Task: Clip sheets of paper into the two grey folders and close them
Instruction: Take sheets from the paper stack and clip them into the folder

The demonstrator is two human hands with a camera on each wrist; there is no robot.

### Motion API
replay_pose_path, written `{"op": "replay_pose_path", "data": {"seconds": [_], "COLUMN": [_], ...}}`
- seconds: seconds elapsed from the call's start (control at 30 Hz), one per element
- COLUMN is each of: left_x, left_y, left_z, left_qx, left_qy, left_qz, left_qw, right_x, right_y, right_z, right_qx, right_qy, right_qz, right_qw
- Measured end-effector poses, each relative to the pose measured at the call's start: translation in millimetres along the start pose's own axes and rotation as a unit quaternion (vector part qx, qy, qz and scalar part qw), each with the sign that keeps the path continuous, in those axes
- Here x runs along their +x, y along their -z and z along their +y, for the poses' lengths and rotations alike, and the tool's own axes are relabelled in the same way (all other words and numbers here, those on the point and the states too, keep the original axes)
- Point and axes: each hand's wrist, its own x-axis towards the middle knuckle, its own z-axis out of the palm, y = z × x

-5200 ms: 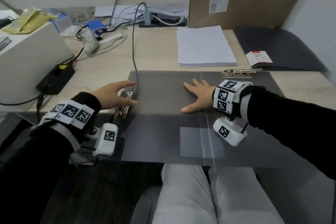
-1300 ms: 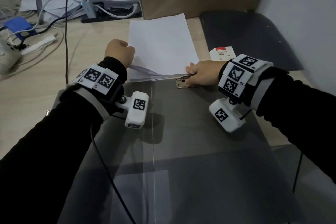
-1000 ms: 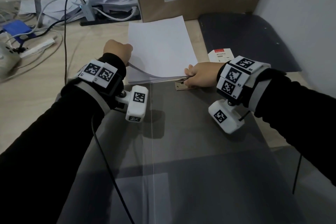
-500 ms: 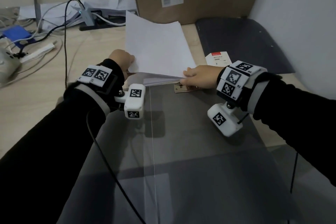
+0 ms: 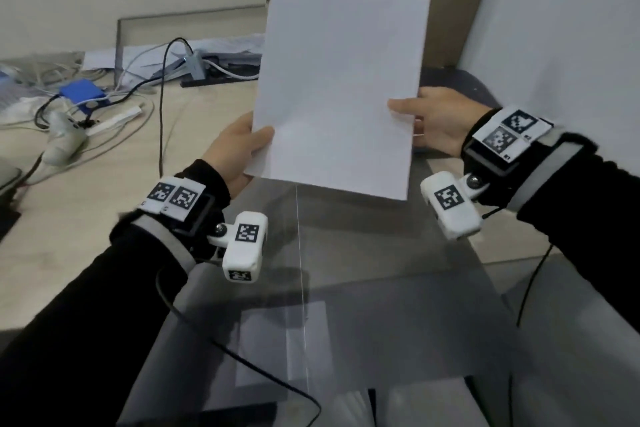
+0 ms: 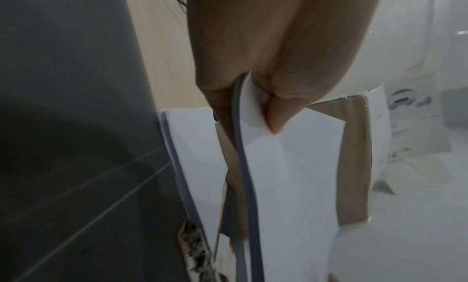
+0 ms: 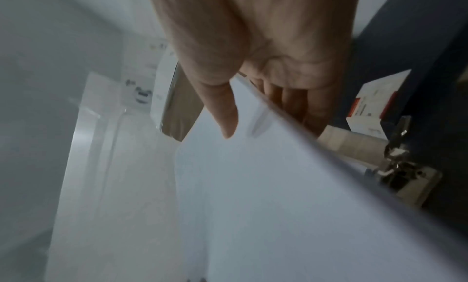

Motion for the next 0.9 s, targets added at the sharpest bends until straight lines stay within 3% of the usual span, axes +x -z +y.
{"op": "replay_pose_path", "data": {"seconds": [0.1, 0.23, 0.43, 0.5, 0.6, 0.77, 0.9], "left_x": [-20, -33, -39, -40, -46, -48, -49], "left_y": [-7, -17, -42, -47, -56, -61, -55], "left_z": [-8, -6, 22, 19, 0, -7, 2], "left_qx": [0.003, 0.041, -0.001, -0.006, 0.002, -0.002, 0.003], "left_qy": [0.005, -0.003, -0.1, -0.099, -0.04, -0.015, 0.016], "left_qz": [-0.028, -0.035, 0.043, 0.046, 0.029, 0.046, 0.042], "left_qw": [1.0, 0.999, 0.994, 0.994, 0.999, 0.999, 0.999], "right_x": [-19, -43, -78, -84, -86, -86, -90], "right_y": [6, 4, -9, -12, -15, -16, 3], "right_z": [5, 15, 25, 38, 60, 59, 39], "right_qx": [0.069, 0.043, 0.005, 0.005, 0.039, 0.048, -0.079], "right_qy": [0.029, 0.093, 0.189, 0.18, 0.132, 0.107, 0.122], "right_qz": [0.008, 0.092, 0.133, 0.118, 0.082, 0.086, 0.119], "right_qw": [0.997, 0.99, 0.973, 0.976, 0.987, 0.989, 0.982]}}
